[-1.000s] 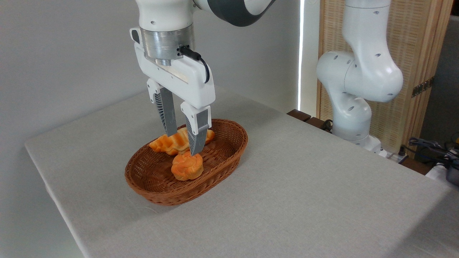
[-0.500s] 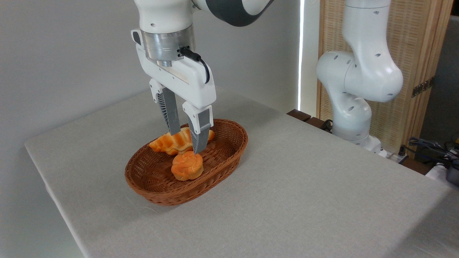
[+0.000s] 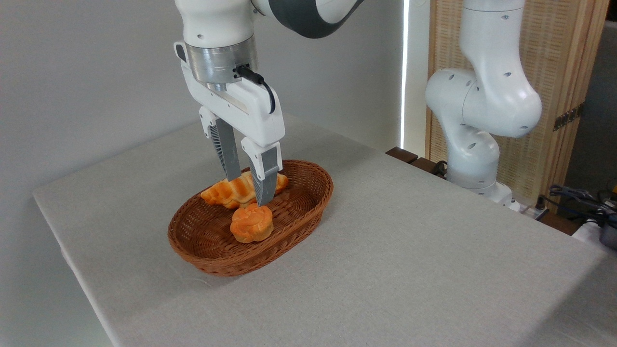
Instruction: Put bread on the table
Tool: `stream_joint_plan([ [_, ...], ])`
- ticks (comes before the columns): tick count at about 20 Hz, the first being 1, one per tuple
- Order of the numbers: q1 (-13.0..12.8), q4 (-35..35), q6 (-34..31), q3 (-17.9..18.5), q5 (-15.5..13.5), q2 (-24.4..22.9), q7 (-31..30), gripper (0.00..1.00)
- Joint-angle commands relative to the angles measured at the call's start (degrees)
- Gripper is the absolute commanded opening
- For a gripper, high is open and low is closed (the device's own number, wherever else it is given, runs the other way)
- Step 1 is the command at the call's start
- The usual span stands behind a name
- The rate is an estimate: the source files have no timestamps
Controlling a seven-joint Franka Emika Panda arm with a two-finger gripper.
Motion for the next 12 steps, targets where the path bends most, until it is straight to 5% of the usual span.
stream_joint_plan([
  [1, -0.3, 1.1, -1.4, 0.6, 0.2, 0.3, 0.1, 1.0],
  [12, 0.1, 1.1, -3.5, 0.7, 0.3, 0.7, 1.1, 1.0],
])
